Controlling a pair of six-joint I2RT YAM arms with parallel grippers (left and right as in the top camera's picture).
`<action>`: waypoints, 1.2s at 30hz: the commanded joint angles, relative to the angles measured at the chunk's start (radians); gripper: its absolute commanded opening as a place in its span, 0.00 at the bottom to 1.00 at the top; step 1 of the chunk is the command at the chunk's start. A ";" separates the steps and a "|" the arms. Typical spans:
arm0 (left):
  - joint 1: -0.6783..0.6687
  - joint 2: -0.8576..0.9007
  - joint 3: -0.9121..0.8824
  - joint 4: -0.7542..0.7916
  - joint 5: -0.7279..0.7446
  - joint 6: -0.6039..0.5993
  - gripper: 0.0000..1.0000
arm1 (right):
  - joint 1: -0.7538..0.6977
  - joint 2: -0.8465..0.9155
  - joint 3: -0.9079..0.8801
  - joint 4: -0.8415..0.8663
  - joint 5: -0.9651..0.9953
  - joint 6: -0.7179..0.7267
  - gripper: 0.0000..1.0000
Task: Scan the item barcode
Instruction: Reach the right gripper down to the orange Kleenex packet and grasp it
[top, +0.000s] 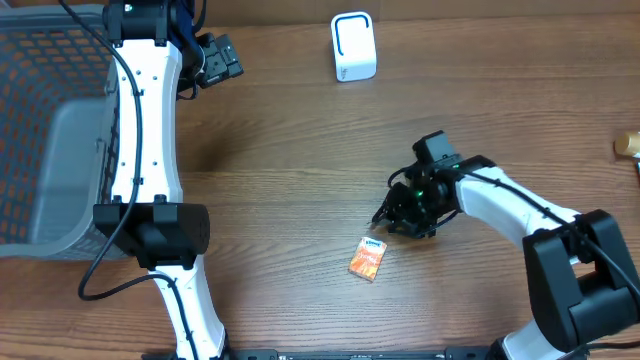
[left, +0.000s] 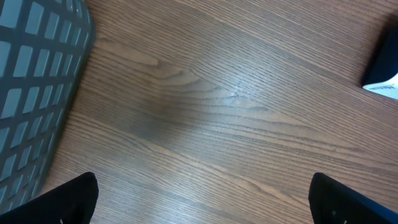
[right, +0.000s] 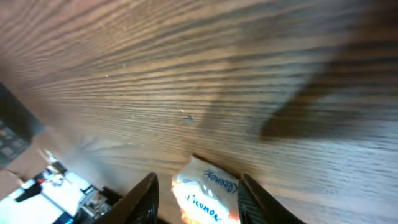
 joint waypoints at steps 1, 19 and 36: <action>0.003 -0.002 -0.002 0.000 0.005 0.011 1.00 | -0.042 -0.012 0.090 -0.171 0.002 -0.082 0.44; 0.003 -0.002 -0.002 0.000 0.005 0.011 1.00 | 0.169 -0.142 -0.083 -0.159 0.178 0.279 0.49; 0.003 -0.002 -0.002 0.000 0.005 0.011 1.00 | 0.172 -0.136 -0.230 0.079 0.100 0.378 0.48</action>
